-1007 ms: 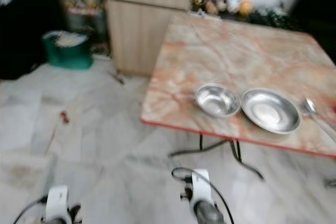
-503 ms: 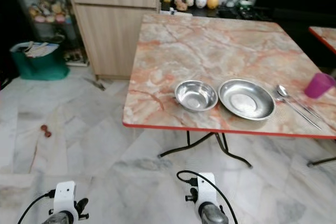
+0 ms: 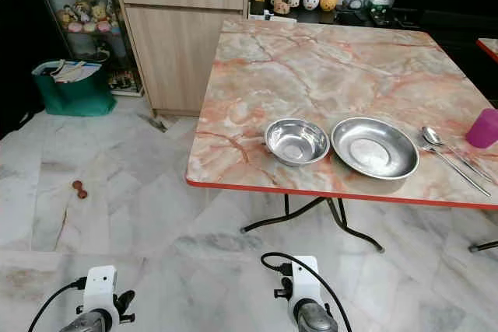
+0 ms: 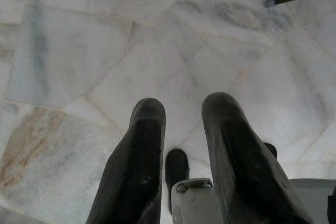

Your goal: Setting the table

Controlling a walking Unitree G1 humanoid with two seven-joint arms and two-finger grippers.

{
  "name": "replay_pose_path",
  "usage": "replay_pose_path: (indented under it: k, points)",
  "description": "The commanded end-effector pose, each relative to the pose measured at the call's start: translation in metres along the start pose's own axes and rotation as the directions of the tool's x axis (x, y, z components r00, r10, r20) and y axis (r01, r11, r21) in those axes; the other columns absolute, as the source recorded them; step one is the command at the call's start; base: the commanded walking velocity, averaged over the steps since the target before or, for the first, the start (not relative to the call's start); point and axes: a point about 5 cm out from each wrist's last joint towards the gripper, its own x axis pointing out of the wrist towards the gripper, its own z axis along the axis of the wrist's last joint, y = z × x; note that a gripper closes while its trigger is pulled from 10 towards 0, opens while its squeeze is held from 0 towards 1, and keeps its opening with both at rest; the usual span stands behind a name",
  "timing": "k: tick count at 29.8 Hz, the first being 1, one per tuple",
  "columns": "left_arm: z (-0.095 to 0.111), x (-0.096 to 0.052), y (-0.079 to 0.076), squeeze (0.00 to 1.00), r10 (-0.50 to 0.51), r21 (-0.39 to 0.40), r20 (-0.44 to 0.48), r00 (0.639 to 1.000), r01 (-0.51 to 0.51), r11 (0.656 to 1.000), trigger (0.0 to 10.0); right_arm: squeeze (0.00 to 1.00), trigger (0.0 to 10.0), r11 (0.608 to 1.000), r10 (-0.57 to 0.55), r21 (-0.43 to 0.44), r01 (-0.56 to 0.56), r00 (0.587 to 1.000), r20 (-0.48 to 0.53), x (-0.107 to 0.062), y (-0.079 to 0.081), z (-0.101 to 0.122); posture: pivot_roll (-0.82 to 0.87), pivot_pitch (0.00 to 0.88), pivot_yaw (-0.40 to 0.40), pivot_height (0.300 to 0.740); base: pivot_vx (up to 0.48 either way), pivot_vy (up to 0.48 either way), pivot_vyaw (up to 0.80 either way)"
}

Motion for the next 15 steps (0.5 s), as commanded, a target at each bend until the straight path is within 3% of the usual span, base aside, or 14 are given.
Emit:
replay_pose_path:
  k: [1, 6, 8, 15]
  points:
    - [0.002, 0.001, -0.003, 0.0, -0.014, 0.011, -0.01, 1.0, 0.014, 1.0, 10.0, 0.0, 10.0, 1.0, -0.004, 0.023, 0.004, 1.0, -0.018, -0.001, -0.001, -0.003, 0.04, 0.0, -0.054, 0.74, 0.0, 0.0, -0.77]
    - [0.008, 0.003, -0.006, 0.0, -0.027, 0.037, 0.002, 1.0, 0.026, 0.999, 10.0, 0.0, 10.0, 1.0, -0.009, -0.004, 0.009, 1.0, 0.0, 0.001, -0.004, 0.003, 0.05, 0.0, -0.064, 0.74, 0.0, 0.0, -0.63]
    - [0.008, 0.002, -0.004, 0.0, -0.016, 0.033, 0.002, 1.0, 0.016, 0.999, 10.0, 0.0, 10.0, 1.0, -0.016, -0.005, 0.016, 1.0, 0.006, 0.001, -0.005, 0.005, 0.05, 0.0, -0.057, 0.74, 0.0, 0.0, 0.0]
    - [-0.001, 0.0, 0.003, 0.0, 0.023, -0.009, -0.022, 1.0, -0.023, 1.0, 10.0, 0.0, 10.0, 1.0, -0.012, -0.008, 0.013, 1.0, 0.019, 0.001, -0.006, 0.008, 0.05, 0.0, -0.061, 0.74, 0.0, -0.286, 0.0]
